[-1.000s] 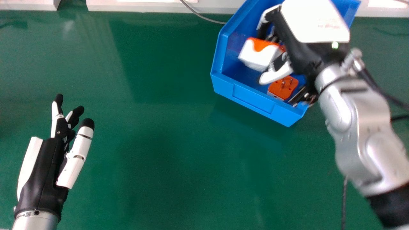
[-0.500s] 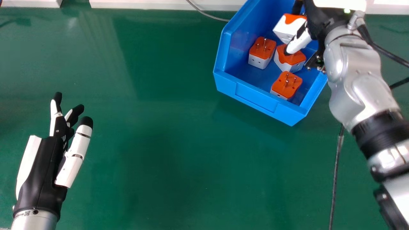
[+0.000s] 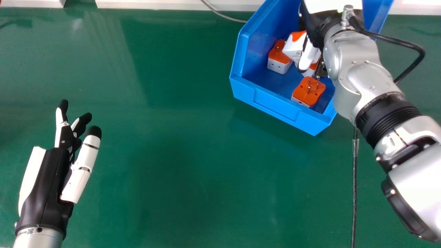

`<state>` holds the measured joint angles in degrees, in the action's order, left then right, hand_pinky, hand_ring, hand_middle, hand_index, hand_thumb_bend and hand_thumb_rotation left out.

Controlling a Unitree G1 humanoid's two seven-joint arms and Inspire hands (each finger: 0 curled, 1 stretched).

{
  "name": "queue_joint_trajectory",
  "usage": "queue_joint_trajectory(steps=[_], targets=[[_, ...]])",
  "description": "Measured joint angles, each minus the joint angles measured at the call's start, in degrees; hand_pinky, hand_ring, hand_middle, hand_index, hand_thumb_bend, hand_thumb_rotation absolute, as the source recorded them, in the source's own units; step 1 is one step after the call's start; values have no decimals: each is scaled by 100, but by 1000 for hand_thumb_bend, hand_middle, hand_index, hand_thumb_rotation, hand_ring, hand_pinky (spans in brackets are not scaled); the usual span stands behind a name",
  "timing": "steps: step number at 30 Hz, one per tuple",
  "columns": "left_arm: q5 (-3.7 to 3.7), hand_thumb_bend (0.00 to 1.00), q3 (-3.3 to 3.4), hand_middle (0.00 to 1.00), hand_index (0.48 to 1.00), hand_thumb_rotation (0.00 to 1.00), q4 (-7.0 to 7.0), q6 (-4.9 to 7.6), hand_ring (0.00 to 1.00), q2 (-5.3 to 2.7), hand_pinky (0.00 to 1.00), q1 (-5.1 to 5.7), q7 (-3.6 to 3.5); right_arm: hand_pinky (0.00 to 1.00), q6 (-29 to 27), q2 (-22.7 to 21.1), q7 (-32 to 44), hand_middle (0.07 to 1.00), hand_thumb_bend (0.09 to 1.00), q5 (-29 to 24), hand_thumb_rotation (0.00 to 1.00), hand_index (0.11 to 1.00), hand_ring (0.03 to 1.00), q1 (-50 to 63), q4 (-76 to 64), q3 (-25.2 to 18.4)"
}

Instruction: Pick all objects and put in blue box

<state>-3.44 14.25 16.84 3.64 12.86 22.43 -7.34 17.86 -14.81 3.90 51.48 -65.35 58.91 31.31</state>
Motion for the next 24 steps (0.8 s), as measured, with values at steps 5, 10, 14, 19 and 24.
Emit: queue_joint_trajectory(steps=[5,10,14,19,24], targets=[[-22,295,-42,948,930,891,53,-2,961,-10,966,7,3,256,83,202,-270,470,511,11,0,553,397,-103,215,150],[-45,310,-44,957,933,898,153,-45,978,-38,993,63,5,252,126,338,-225,491,516,-65,0,515,415,-130,393,257],[-45,309,-45,957,934,901,179,-66,981,-55,1000,86,4,332,-7,331,-492,484,508,-219,37,518,450,-130,376,196],[-46,285,-45,956,936,894,181,-65,976,-55,991,78,4,408,195,406,-318,602,553,-226,465,611,534,-176,696,282],[-48,298,-54,951,929,890,173,-62,970,-60,981,45,7,693,338,455,-167,897,591,-177,670,852,805,-188,811,429]])
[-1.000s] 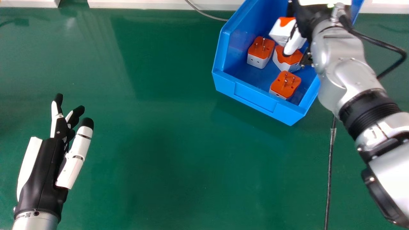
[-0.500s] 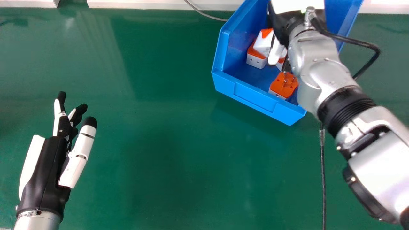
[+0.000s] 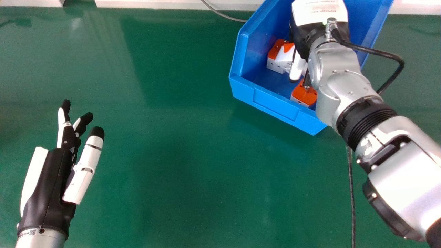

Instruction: Pick all objects and put in blue box

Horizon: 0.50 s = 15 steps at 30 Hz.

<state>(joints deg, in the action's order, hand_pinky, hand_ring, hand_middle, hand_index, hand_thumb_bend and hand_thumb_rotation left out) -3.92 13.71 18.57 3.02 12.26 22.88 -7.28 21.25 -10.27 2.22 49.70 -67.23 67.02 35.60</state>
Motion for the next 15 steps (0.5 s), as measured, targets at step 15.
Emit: queue_joint_trajectory(steps=[15], targets=[[-28,279,-6,941,928,904,-188,32,951,-12,944,-89,18,727,313,101,-263,951,682,-81,692,942,869,4,-224,-18]])
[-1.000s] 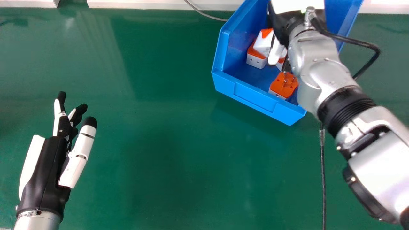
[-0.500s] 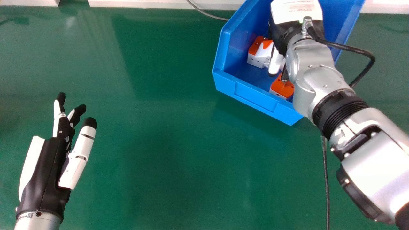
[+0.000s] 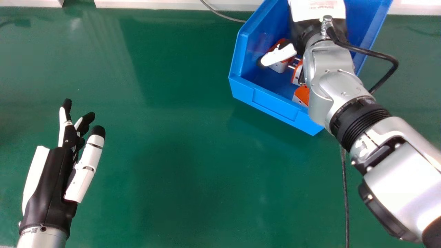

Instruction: Pick all objects and put in blue box

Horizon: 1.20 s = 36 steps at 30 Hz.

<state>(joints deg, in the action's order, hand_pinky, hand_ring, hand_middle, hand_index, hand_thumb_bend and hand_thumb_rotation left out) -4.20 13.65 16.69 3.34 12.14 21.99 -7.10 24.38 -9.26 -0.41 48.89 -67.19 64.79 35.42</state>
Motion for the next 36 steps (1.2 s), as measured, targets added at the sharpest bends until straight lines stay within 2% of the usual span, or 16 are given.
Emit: queue_joint_trajectory(steps=[1,3,5,11,15,17,19,24,26,30,32,34,35,36], targets=[[-21,285,-1,940,927,903,-50,23,949,1,940,-12,11,722,1,0,1,953,672,2,698,944,868,0,12,21],[-34,307,-1,934,921,911,-204,136,944,4,931,-66,45,733,-5,0,-3,955,653,-33,636,935,874,3,30,5],[-43,302,-2,933,917,919,-342,239,945,13,936,-131,91,733,-28,0,-57,957,647,-161,615,932,873,14,12,-96],[-22,342,1,941,917,917,-667,424,956,25,969,-268,92,785,-41,-30,-149,963,598,-236,576,937,900,145,-247,-154],[36,321,17,942,922,923,-915,534,957,37,969,-330,84,765,11,-175,-218,949,584,-304,561,924,898,528,-932,-214],[49,310,26,940,922,921,-1021,579,956,56,964,-357,78,748,55,-270,-259,940,601,-341,507,906,888,847,-1472,-323],[91,304,28,939,921,916,-1102,614,956,62,961,-390,77,743,172,-356,-290,935,618,-343,504,886,882,1250,-2167,-433],[98,274,29,928,909,860,-1313,614,943,62,938,-449,78,721,524,-533,-248,913,609,-305,562,878,859,2604,-4214,-487],[99,285,30,928,908,866,-1415,614,944,62,935,-472,78,698,556,-584,-245,913,597,-288,572,879,849,3300,-5033,-491],[110,286,46,932,908,856,-1566,614,949,65,937,-503,78,715,524,-718,-247,929,573,-277,585,893,868,4723,-6531,-531],[164,290,69,934,907,847,-1617,616,951,74,934,-519,78,711,400,-842,-267,925,567,-274,577,891,871,5464,-7263,-564],[190,296,99,934,906,851,-1677,665,950,128,924,-550,78,686,30,-1037,-454,905,566,-268,574,870,854,6257,-7942,-647],[195,305,124,934,905,851,-1734,742,951,188,928,-564,78,692,-263,-1166,-612,911,551,-253,600,879,859,6629,-8221,-669],[204,308,156,937,907,849,-1792,763,956,249,936,-589,82,710,-548,-1276,-711,918,543,-242,622,886,864,6929,-8425,-676]])
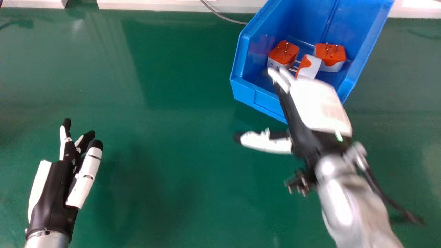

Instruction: Pick all objects and put in blue box

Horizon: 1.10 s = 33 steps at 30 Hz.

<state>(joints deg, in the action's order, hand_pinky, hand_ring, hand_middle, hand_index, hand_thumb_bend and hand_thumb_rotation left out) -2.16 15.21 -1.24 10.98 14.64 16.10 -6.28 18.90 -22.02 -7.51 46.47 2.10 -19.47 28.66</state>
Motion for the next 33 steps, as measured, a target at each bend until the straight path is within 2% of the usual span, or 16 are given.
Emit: queue_joint_trajectory(steps=[1,3,5,9,12,14,18,22,25,27,30,31,33], targets=[[2,313,14,937,906,839,-35,1,959,29,942,-41,0,713,-230,-70,-22,918,532,-15,640,890,861,209,-99,-16],[7,304,3,941,906,816,-52,10,963,30,947,-124,-3,726,-681,-161,-25,923,529,-168,658,895,870,469,-94,-71],[11,293,2,937,902,788,-115,77,956,32,931,-172,-1,770,-1209,-182,-18,947,532,-534,681,915,897,621,49,-119],[4,277,2,915,885,743,-432,231,931,38,889,-230,11,810,-2340,-22,10,991,522,-1416,767,954,943,654,873,-211],[16,292,10,908,876,718,-581,243,928,39,893,-275,13,875,-2993,204,157,999,517,-2111,887,992,987,651,1530,-254],[63,295,20,903,872,708,-651,247,925,39,894,-326,10,925,-3282,373,495,1000,507,-2702,934,998,996,640,1837,-332],[161,300,28,895,867,700,-715,353,911,41,869,-444,6,989,-3490,651,1200,1000,594,-3686,996,1000,1000,606,2198,-537],[166,295,28,894,870,711,-785,522,905,54,854,-470,4,1000,-3485,853,1663,1000,626,-4184,1000,1000,1000,609,2336,-717],[172,314,31,894,870,718,-829,528,903,65,852,-467,4,1000,-3431,944,1861,1000,659,-4421,1000,1000,1000,677,2330,-895],[179,288,31,893,868,695,-833,524,904,69,853,-464,4,1000,-3368,1003,1932,1000,691,-4550,1000,1000,1000,743,2319,-1030],[218,249,34,898,876,612,-827,500,911,76,870,-455,-9,1000,-3350,998,2012,1000,687,-4596,1000,1000,1000,848,2287,-1164],[235,229,35,903,882,583,-818,483,915,79,877,-454,-34,1000,-3350,981,2029,1000,672,-4590,1000,1000,1000,893,2258,-1214],[324,176,40,906,884,529,-808,446,918,99,880,-453,-128,1000,-3351,954,2044,1000,615,-4589,1000,1000,1000,969,2208,-1289]])
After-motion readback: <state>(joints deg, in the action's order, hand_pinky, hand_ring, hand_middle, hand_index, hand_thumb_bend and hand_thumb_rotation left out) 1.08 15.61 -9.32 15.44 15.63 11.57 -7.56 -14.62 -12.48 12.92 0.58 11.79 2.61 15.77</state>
